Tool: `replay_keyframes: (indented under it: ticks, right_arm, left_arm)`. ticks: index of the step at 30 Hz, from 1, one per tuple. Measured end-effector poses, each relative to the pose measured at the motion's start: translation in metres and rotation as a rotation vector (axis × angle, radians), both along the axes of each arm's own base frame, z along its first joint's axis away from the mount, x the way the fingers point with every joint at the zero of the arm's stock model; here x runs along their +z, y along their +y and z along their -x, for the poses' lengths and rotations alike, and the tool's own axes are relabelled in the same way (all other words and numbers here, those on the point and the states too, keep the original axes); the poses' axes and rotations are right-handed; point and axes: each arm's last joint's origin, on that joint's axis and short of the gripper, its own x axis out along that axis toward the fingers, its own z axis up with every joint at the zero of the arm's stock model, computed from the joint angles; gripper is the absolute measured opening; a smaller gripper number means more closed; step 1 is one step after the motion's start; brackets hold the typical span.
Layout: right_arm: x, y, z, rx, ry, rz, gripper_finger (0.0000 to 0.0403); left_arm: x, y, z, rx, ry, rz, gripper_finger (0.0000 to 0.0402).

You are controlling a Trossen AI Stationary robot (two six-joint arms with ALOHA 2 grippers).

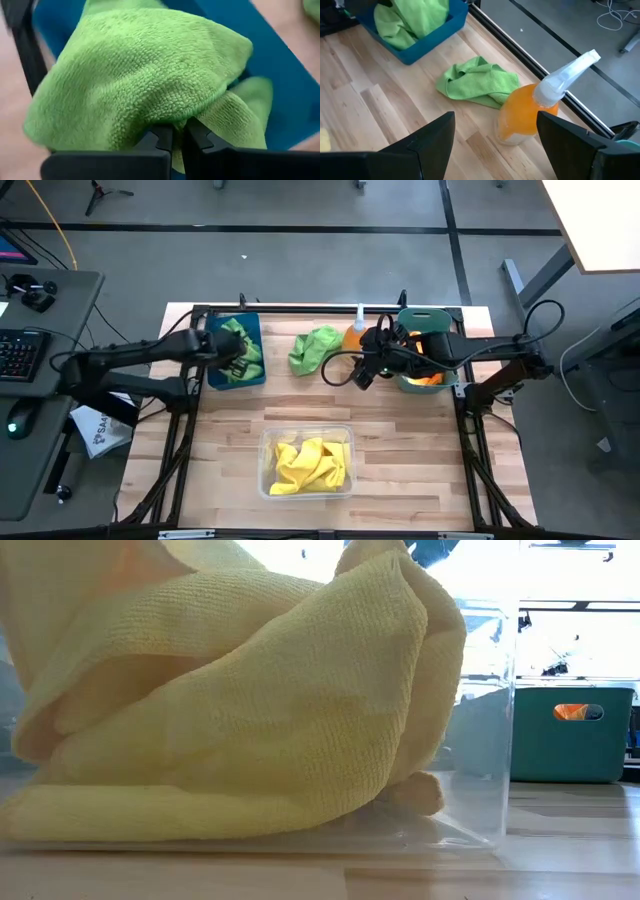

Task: Sort microfiber towel by color & place in baskets
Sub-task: Put the bottom green microfiber cloth into the blue bin

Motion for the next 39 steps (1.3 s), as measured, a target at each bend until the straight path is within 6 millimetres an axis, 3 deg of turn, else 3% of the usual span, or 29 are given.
replay_keyframes:
  ticks: [6,13,17,24,30,39]
  right_arm:
    - [0.001,0.0,-0.001,0.004,-0.017,-0.006,0.0275]
    - [0.001,0.001,-0.001,-0.008,-0.03,-0.029,0.0275]
    - [0.001,0.001,-0.001,-0.015,-0.043,-0.058,0.0275]
    - [0.0,0.002,-0.001,-0.007,-0.045,-0.081,0.0275]
    - [0.001,0.002,-0.002,-0.008,-0.047,-0.079,0.0275]
    - [0.002,0.002,-0.003,-0.006,-0.068,-0.078,0.0275]
  left_arm:
    - [-0.006,0.024,-0.035,-0.398,0.316,0.113,0.0]
    - [-0.045,0.049,-0.057,-0.786,0.649,0.294,0.0]
    - [-0.064,0.059,-0.059,-0.851,0.722,0.383,0.0]
    - [-0.084,0.066,-0.061,-0.792,0.708,0.483,0.0012]
    - [-0.076,0.067,-0.062,-0.785,0.698,0.448,0.004]
    - [-0.018,0.071,-0.07,-0.734,0.581,0.31,0.0128]
